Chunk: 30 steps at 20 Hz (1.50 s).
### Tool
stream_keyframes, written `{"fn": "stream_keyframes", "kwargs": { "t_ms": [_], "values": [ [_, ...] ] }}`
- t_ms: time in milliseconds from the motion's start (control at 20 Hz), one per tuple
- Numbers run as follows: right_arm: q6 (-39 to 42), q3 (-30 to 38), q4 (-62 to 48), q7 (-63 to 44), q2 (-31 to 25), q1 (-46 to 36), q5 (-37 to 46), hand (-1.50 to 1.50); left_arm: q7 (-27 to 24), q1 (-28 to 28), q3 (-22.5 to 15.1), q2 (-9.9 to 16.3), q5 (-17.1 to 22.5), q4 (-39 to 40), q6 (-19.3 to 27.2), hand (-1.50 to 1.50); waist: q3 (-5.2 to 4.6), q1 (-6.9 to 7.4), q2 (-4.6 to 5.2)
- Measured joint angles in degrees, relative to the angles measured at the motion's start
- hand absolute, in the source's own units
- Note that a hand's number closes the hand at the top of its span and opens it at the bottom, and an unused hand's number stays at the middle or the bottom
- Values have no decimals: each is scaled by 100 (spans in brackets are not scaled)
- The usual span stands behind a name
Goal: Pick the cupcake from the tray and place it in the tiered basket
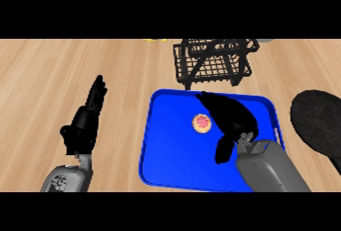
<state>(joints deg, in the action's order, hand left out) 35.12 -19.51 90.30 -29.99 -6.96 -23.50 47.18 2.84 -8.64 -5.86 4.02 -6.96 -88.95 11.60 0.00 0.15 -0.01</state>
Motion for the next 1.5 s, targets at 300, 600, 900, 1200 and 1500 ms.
{"fn": "stream_keyframes", "kwargs": {
  "t_ms": [300,600,900,1200,1500],
  "values": [
    [-255,70,-331,272,197,46,294,-150,-63,71,-42,-125,-143,8,2,0,0,1,0],
    [-386,160,-647,504,341,48,503,-150,-90,69,-5,-197,-210,49,-25,0,0,-1,0],
    [-761,208,-921,823,480,211,642,-150,26,111,74,-181,-189,-122,-105,0,0,-1,0],
    [-1500,81,-1127,961,592,284,851,150,-63,106,152,-168,-202,-58,-152,0,0,0,1],
    [-2115,-126,-1597,1194,532,-4,1529,150,-98,182,143,-177,-189,-90,-214,0,0,13,3]
  ]
}}
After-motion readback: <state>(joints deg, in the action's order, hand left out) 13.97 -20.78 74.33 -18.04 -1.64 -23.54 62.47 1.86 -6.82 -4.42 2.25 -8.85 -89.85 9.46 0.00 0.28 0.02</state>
